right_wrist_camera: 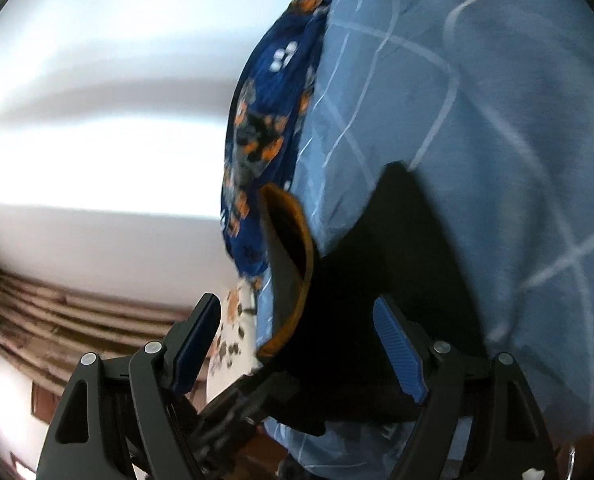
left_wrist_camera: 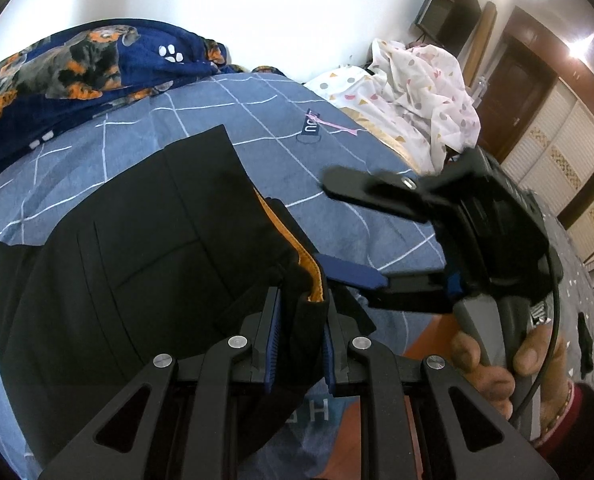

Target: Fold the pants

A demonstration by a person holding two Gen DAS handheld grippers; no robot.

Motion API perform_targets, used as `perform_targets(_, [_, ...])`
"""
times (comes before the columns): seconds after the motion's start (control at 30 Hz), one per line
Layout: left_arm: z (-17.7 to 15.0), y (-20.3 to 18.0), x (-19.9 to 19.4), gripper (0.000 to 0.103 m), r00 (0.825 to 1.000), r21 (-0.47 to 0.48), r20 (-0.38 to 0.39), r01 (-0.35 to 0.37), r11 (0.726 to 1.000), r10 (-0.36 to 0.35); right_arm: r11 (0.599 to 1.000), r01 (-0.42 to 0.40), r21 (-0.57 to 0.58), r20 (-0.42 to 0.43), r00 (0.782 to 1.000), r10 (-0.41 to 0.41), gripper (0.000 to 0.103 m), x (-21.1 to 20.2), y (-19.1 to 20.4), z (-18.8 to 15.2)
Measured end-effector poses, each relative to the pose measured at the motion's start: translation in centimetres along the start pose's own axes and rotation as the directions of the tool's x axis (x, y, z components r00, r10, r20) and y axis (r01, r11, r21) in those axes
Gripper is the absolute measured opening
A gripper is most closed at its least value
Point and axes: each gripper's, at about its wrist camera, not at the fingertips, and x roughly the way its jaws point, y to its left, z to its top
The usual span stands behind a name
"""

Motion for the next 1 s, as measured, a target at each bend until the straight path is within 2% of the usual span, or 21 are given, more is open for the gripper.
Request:
perform_targets(0.17, [-0.4, -0.4, 0.1, 0.019, 1.000, 0.014, -0.005, -0.012, 1.000, 0.012, 0.999, 0.009, -0.034, -0.119, 0.993, -0.013, 0.077, 3.3, 1.0, 1.3])
perform_targets(0.23, [-0.5, -0.6, 0.2, 0.019, 1.000, 0.024, -0.006, -0.019, 1.000, 0.019, 0.998, 0.041, -0.050, -0.169, 0.984, -0.049, 0.076, 4.9, 1.4, 1.6])
perform_targets(0.33, [-0.5, -0.9, 0.1, 0.019, 0.999, 0.046, 0.005, -0.034, 0.998, 0.034, 0.992, 0.090, -0.088, -0.219, 0.970, -0.107, 0.059, 6.4, 1.9, 1.6])
perform_targets(0.4, [-0.6, -1.2, -0.1, 0.019, 0.999, 0.064, 0.015, -0.047, 0.997, 0.046, 0.984, 0.145, -0.101, -0.248, 0.954, -0.166, 0.033, 7.2, 1.7, 1.4])
perform_targets(0.5, [-0.8, -1.4, -0.5, 0.022, 0.998, 0.085, 0.016, -0.057, 0.995, 0.056, 0.980, 0.165, -0.106, -0.259, 0.948, -0.188, 0.018, 7.2, 1.2, 1.3])
perform_targets(0.63, [-1.3, -1.3, -2.5, 0.035, 0.998, 0.083, 0.041, -0.045, 0.996, 0.041, 0.981, 0.159, -0.114, -0.243, 0.953, -0.183, 0.016, 6.5, 1.3, 1.0])
perform_targets(0.7, [-1.4, -1.0, -3.6, 0.045, 0.998, 0.077, 0.055, -0.028, 0.997, 0.024, 0.983, 0.146, -0.113, -0.232, 0.958, -0.169, 0.016, 6.2, 1.4, 0.9])
perform_targets(0.83, [-1.7, 0.4, -6.9, 0.052, 0.992, 0.047, 0.127, -0.007, 0.999, 0.001, 0.989, 0.125, -0.082, -0.202, 0.969, -0.139, 0.015, 5.4, 1.2, 1.1])
perform_targets(0.93, [-2.1, 2.1, -9.6, 0.059, 0.981, 0.010, 0.194, -0.028, 1.000, 0.026, 0.991, 0.117, -0.072, -0.182, 0.975, -0.128, 0.015, 4.7, 0.9, 1.3])
perform_targets(1.0, [-2.2, 3.2, -10.4, 0.064, 0.976, -0.006, 0.209, -0.056, 0.998, 0.056, 0.992, 0.111, -0.055, -0.166, 0.979, -0.119, 0.015, 3.9, 0.5, 1.4])
